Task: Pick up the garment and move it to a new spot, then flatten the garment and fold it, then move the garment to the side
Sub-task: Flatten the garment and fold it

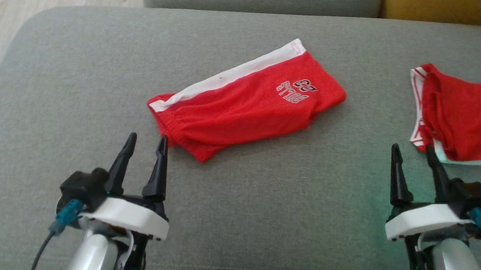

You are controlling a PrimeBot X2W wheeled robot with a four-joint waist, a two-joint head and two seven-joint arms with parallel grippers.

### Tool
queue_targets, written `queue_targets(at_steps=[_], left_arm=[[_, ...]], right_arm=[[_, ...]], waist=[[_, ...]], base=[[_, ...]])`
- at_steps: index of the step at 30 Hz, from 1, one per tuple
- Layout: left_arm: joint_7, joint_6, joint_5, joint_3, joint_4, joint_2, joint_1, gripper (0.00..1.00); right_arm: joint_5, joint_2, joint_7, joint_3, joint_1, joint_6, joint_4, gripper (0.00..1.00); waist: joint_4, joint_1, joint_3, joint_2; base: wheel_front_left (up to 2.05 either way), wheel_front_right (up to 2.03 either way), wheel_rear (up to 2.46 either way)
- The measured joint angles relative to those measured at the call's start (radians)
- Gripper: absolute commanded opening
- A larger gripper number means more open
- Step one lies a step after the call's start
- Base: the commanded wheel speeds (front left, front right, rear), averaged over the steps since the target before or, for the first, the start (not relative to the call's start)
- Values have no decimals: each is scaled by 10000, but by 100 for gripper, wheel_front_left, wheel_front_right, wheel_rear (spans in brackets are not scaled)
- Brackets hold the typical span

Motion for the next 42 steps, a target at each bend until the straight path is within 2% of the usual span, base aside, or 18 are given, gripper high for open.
queue_targets(at_steps=[5, 12, 17, 26, 35, 41, 42], left_arm=[[0, 13, -6, -339, 6, 4, -7, 100], [0, 119, -132, -754, 6, 10, -94, 100], [0, 190, -182, -957, -4, 10, -300, 100], [0, 295, -408, -1267, -151, 6, -492, 100], [0, 456, -755, -1801, -272, 4, -819, 100], [0, 545, -798, -1864, -324, 0, -988, 100], [0, 571, -800, -1864, -324, 0, -997, 100]], right_arm=[[1490, 205, 961, -94, -310, 0, 746, 100], [3428, 318, 2514, -552, -1732, 0, 1935, 100], [3570, 146, 3281, -928, -2640, 0, 3016, 100], [3754, -224, 3839, -1856, -4298, 0, 4660, 100], [2913, -863, 4213, -2059, -5900, 0, 6324, 100], [2318, -1003, 4257, -2075, -6673, 0, 7122, 100], [2247, -1001, 4257, -2059, -6768, 0, 7221, 46]], waist=[[440, 0, 89, 0], [1335, 0, 357, 0], [2016, 0, 650, 0], [2846, 0, 1207, 0], [3459, 0, 1745, 0], [3714, 0, 1946, 0], [3726, 0, 1955, 0]], base=[[0, 0, 0], [0, 0, 0], [0, 0, 0], [0, 0, 0], [0, 0, 0], [0, 0, 0], [0, 0, 0]])
